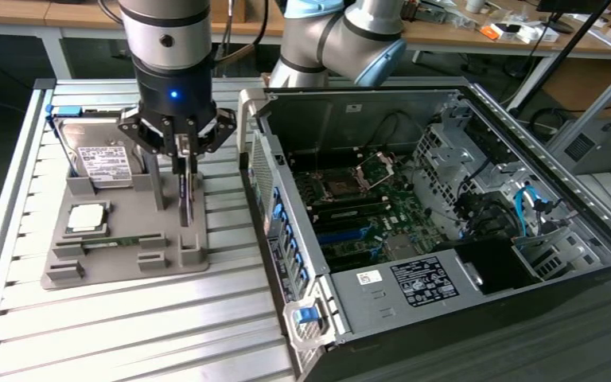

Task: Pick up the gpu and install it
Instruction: 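Pick up the gpu and move the gpu toward the slot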

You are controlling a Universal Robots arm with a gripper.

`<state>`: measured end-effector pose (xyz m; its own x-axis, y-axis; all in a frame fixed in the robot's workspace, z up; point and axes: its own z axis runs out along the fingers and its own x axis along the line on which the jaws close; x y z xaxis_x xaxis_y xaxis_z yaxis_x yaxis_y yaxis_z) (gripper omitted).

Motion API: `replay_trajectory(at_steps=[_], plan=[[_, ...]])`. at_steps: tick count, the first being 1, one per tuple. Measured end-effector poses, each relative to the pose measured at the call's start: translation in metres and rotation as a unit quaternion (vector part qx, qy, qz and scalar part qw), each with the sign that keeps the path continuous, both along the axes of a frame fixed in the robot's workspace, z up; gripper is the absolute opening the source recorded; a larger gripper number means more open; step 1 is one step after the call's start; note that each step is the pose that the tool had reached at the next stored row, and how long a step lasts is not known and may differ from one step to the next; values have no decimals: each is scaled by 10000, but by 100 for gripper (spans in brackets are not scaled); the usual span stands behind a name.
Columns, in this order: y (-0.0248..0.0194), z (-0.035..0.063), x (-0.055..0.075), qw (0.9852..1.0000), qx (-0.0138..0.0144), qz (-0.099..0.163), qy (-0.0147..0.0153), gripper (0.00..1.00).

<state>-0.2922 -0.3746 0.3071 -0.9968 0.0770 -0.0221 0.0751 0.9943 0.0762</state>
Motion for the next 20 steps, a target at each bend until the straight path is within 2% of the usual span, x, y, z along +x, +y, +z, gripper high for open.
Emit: replay_trajectory(at_steps=[20], plan=[[0, 95, 0, 10000, 0, 0, 0, 27]])
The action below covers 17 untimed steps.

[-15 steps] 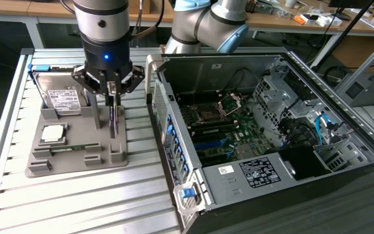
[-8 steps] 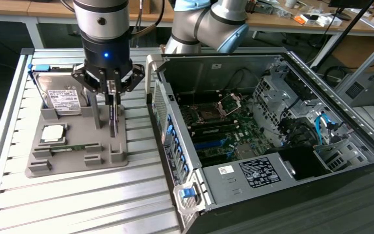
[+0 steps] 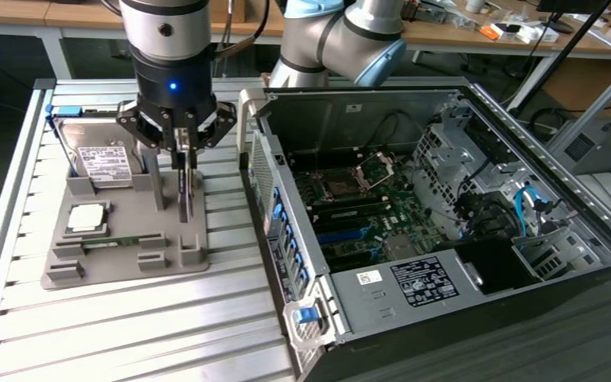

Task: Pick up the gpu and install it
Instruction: 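Pick up the gpu and move the gpu toward the slot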

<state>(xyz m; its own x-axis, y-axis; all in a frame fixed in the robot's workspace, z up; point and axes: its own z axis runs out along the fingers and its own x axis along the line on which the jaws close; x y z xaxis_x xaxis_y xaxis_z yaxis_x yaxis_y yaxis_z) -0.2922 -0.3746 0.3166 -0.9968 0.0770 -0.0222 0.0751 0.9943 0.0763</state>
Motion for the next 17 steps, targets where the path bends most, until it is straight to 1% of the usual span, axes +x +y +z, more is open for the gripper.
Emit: replay_trajectory(at_steps=[17], plan=[[0, 71, 0, 10000, -1, 0, 1, 27]])
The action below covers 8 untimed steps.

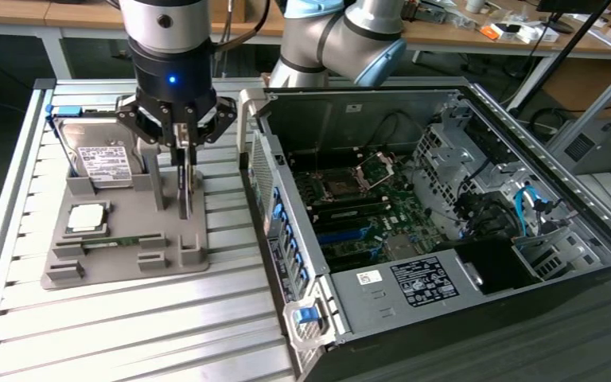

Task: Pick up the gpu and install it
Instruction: 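Pick up the gpu and move the gpu toward the slot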

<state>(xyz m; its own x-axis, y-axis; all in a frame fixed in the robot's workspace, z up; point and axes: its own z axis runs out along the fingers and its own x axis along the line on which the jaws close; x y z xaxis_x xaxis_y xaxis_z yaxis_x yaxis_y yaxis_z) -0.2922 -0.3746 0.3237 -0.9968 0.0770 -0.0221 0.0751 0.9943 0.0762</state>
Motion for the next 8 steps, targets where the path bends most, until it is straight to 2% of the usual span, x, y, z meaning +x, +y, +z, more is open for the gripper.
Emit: replay_trajectory(at_steps=[8], plan=[[0, 28, 0, 10000, 0, 0, -1, 27]])
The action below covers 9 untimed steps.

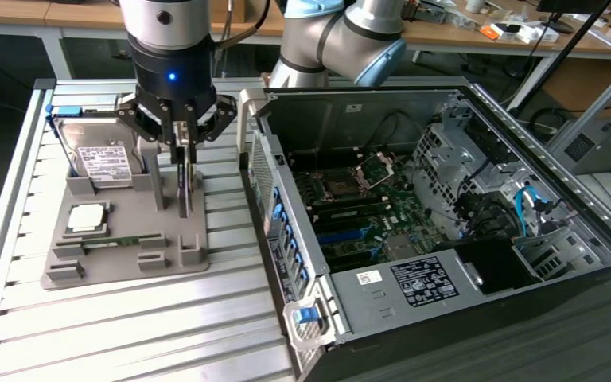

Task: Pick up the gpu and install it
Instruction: 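Pick up the gpu and move the gpu toward the slot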

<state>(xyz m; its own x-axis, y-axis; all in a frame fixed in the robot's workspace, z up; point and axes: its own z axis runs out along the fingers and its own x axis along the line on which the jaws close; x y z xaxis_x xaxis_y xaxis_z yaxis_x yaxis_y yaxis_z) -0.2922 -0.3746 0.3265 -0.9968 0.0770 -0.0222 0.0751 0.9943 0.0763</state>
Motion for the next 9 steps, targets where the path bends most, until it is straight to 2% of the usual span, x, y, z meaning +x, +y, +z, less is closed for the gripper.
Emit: replay_trajectory(at_steps=[9], plan=[[0, 21, 0, 10000, 0, 0, 0, 27]])
